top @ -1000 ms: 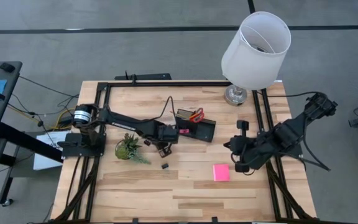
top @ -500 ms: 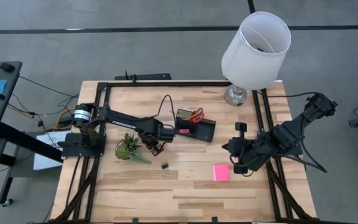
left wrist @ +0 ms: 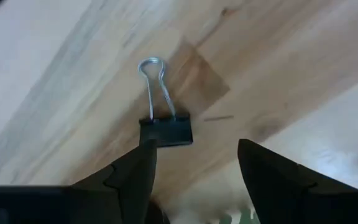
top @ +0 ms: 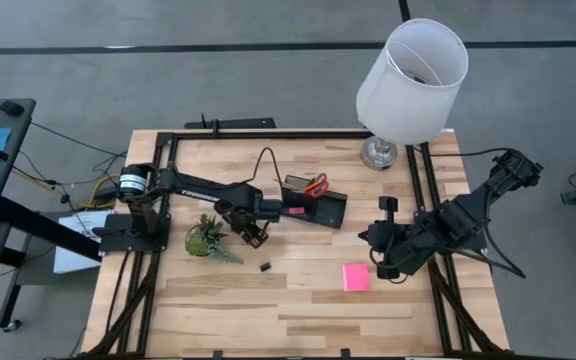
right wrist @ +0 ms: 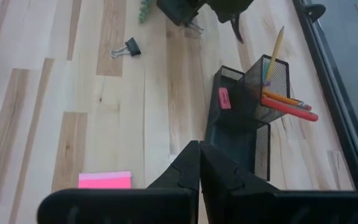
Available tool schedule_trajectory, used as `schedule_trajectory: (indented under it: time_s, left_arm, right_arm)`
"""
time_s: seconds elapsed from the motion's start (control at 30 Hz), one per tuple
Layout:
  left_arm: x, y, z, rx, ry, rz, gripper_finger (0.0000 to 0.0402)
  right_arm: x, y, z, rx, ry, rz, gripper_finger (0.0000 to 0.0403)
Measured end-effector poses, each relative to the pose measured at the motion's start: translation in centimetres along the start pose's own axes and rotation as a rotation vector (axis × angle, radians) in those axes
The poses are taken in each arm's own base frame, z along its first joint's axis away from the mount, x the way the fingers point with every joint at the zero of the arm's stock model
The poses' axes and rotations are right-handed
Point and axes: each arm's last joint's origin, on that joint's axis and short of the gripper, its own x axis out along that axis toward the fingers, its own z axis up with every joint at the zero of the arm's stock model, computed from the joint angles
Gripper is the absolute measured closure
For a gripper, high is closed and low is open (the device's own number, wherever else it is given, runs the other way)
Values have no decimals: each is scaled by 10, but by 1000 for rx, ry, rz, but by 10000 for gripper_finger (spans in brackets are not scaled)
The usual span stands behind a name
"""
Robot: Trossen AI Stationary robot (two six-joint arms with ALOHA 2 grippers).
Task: Pick and place office supplies into organizer
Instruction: Put the black binder clip into the bottom left compartment of the black desk organizer
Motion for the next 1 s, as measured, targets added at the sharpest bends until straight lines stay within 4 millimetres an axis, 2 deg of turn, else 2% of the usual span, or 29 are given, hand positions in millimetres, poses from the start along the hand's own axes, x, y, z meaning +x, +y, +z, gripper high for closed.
schedule_trajectory:
  time_s: [0.23,0.5,1.0]
  left_arm:
    - [8,5,-4,6,92,83,170]
    - [14,-1,0,15,23,14,170]
    - [15,3,-3,41,42,62,170]
  right_arm:
    - [0,0,0,1,-1,1,403]
    - [0,0,0,2,-1,3,403]
    - [0,0,0,3,-2,1,403]
